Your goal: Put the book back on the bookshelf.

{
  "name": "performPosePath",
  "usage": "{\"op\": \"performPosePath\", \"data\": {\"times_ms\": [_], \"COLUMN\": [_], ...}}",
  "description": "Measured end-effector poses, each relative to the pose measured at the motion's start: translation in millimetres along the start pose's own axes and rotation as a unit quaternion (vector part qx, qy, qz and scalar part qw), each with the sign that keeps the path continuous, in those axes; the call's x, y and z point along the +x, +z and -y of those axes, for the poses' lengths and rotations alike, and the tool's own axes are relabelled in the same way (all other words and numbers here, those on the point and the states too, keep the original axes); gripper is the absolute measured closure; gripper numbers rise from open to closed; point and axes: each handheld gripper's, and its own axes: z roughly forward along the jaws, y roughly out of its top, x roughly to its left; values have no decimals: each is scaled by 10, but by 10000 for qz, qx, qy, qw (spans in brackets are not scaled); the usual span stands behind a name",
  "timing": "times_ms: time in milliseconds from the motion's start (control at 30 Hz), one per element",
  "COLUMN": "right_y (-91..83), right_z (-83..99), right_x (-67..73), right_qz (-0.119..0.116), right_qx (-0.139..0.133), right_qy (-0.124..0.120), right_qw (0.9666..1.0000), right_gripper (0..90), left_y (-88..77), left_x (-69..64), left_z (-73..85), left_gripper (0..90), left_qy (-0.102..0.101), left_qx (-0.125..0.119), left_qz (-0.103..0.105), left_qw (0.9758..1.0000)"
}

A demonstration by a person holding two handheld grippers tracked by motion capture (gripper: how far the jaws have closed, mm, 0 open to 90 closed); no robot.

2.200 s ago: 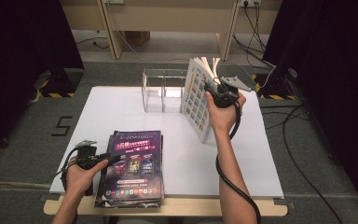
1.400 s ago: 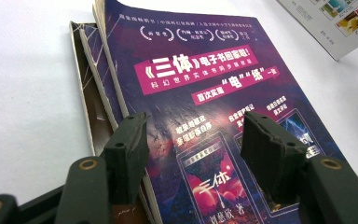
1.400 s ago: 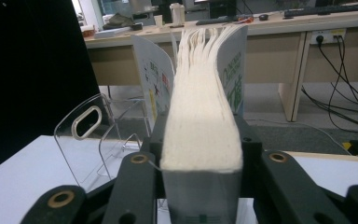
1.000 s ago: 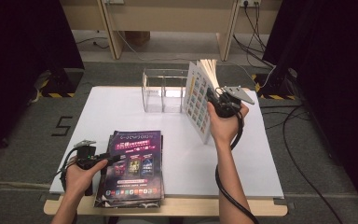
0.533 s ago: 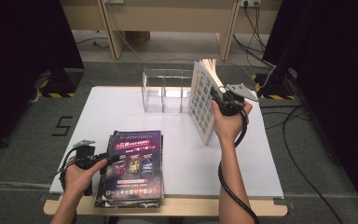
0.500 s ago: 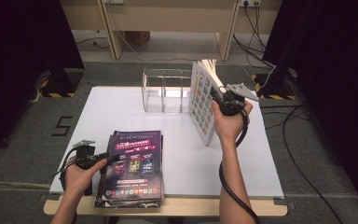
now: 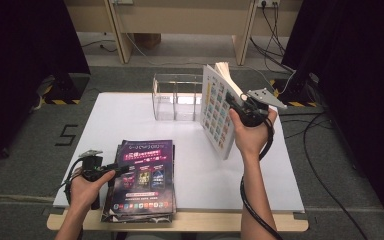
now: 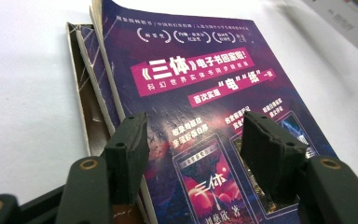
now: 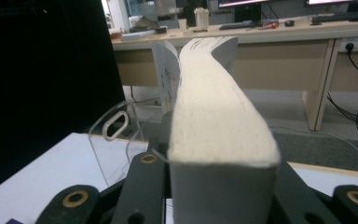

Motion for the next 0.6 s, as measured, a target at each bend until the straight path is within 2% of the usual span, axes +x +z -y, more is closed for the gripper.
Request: {"op": "performPosePath", "data": {"times_ms": [133, 333, 467, 600], "right_y": [-55, -26, 37, 115], "right_z": [-65, -129, -151, -150], "right_x": [73, 161, 150, 121], "right_qz": [-49, -84, -75, -175], "right_qx": [-111, -124, -120, -129], "right_qy": [-90, -133, -117, -1], "right_qw": [9999, 9998, 9998, 9998], "right_gripper": [745, 745, 745, 745], "left_y": [-19, -43, -43, -39], "left_x": [-14, -24, -19, 0], "left_z": [-7, -21, -20, -17], "left_gripper": [409, 409, 408, 409], "left_qy": [9, 31, 16, 11], "left_qx": [-32, -89, -90, -54], "left_qz": [7, 28, 18, -5], "left_qw": [10000, 10000, 10000, 10000]}}
